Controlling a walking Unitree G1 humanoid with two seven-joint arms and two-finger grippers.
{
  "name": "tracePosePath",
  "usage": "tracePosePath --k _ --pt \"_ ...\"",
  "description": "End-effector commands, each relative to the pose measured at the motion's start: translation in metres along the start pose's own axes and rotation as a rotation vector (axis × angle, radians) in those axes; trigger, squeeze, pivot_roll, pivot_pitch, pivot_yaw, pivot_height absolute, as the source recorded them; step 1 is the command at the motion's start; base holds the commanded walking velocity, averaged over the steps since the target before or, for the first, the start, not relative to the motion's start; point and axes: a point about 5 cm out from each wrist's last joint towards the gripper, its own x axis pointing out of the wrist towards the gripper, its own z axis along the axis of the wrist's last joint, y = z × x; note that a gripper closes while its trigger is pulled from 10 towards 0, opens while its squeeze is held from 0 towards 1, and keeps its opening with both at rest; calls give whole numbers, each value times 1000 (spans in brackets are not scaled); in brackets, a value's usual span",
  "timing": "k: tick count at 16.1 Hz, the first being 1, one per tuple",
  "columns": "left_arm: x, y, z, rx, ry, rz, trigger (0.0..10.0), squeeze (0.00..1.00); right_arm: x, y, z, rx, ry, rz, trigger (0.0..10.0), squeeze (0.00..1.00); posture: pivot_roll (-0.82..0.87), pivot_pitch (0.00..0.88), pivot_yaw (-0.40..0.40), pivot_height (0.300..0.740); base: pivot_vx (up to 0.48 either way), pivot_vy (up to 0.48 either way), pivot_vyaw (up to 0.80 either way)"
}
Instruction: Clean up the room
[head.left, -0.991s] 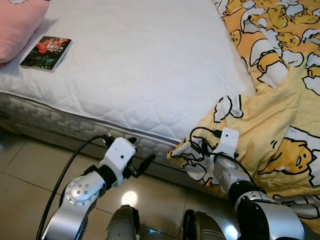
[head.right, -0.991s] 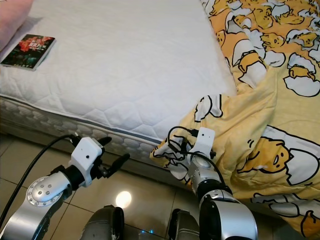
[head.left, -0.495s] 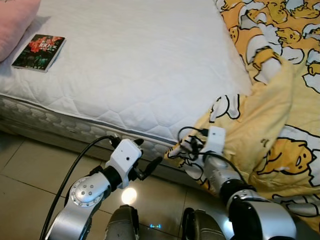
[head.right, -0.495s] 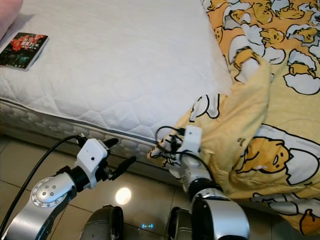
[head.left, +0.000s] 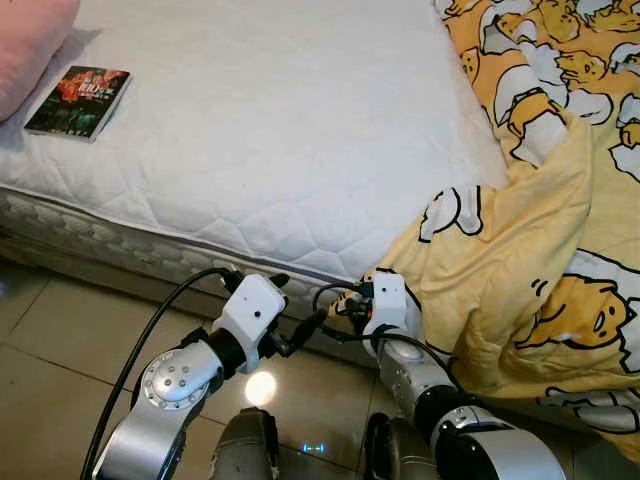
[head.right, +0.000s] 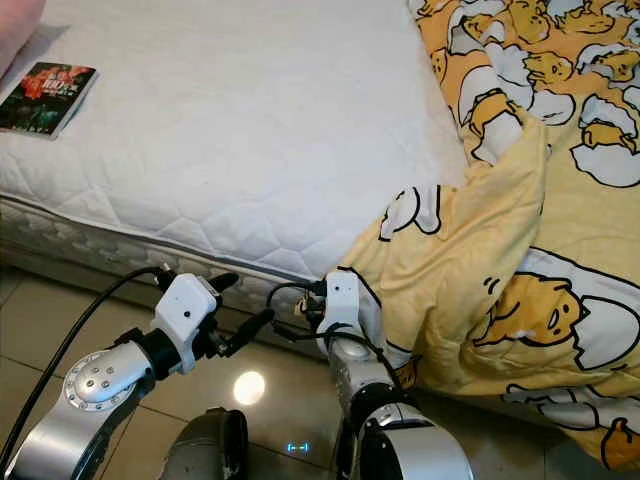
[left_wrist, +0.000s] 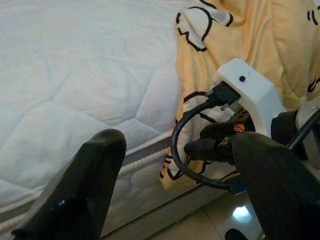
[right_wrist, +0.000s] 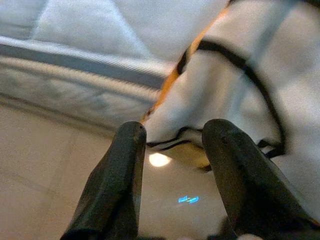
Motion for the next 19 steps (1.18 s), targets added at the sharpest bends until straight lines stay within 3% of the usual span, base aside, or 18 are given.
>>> tracePosePath --k 1,2,3,7,10,13,16,18,19 --pt "0 -3 -2 0 5 -8 10000 0 -1 -7 11 -63 -100 -88 10000 0 236 238 6 699 0 0 0" --pt "1 -3 -2 -2 1 -5 10000 0 -1 -14 29 -88 -222 -141 10000 0 233 235 2 699 0 0 0" --pt "1 -3 -2 -7 -5 -4 10000 0 -2 -19 41 -66 -299 -157 10000 1000 230 232 0 699 0 0 0" --pt "3 -8 -1 -13 -19 -27 10000 0 -4 -37 48 -12 -331 -238 10000 1000 220 227 -4 699 0 0 0" --pt "4 -10 0 -10 -25 -34 10000 0 -4 -59 43 31 -275 -321 10000 1000 223 225 -5 699 0 0 0" --pt "3 -10 0 -6 -25 -35 10000 0 -4 -70 41 65 -238 -378 10000 1000 230 218 -7 699 0 0 0" --pt "3 -15 -1 -20 -30 -61 10000 0 -3 -74 30 143 -156 -394 10000 1000 232 209 -11 699 0 0 0" --pt "3 -21 -1 -7 -32 -93 10000 0 1 -66 21 228 -54 -292 10000 1000 234 204 -13 699 0 0 0" --pt "4 -21 -1 -7 -32 -94 10000 0 3 -60 20 213 -23 -242 10000 549 234 203 -13 699 0 0 0"
